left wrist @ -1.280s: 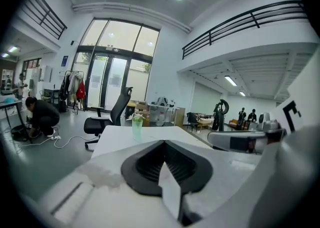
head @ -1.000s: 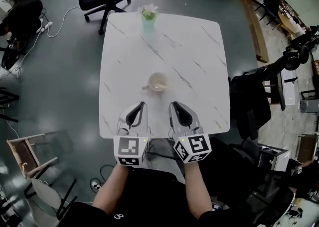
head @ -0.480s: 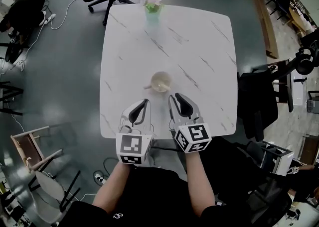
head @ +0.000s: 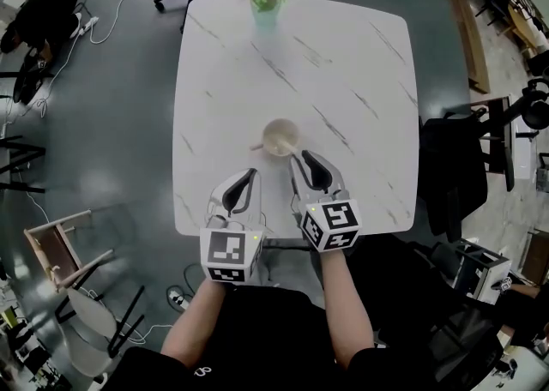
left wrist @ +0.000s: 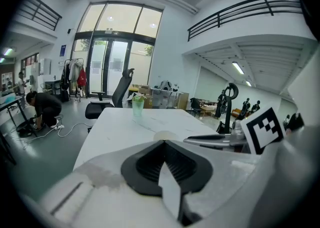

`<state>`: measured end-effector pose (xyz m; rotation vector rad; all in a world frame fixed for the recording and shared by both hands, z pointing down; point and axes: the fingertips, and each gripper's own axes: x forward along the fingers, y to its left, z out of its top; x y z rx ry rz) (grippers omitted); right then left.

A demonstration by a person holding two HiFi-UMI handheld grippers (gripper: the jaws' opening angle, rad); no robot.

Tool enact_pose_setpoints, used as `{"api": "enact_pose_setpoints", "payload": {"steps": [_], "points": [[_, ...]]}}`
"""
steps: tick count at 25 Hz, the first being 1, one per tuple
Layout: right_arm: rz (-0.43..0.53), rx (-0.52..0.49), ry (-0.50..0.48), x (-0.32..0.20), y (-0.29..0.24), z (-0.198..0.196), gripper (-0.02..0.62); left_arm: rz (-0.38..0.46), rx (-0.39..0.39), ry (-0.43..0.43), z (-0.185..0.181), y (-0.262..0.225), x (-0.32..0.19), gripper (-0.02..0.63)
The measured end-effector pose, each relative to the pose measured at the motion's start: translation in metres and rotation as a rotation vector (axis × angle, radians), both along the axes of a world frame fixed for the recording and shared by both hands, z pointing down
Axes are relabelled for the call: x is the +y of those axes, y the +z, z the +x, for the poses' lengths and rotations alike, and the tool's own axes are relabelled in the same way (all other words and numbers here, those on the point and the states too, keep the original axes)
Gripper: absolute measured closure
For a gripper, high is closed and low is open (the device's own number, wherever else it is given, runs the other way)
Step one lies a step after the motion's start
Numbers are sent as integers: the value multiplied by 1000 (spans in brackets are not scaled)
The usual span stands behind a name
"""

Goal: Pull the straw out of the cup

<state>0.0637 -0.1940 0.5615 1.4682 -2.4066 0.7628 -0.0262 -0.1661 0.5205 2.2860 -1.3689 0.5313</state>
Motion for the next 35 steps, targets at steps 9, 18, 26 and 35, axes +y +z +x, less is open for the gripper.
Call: {"api": "enact_pose_setpoints", "payload": {"steps": [9, 18, 26, 35], "points": [[0, -1, -7, -6, 6, -5, 508, 3, -10, -28, -10, 0, -3, 605], [32, 5, 14, -13, -4, -7, 548, 17, -7, -38, -12, -6, -3, 606], [104, 2, 25, -19, -42, -4, 549, 53, -5, -44, -16, -24, -10, 605], [225, 9, 31, -14, -104, 7, 549, 144, 20, -71, -19, -68, -27, 606]]}}
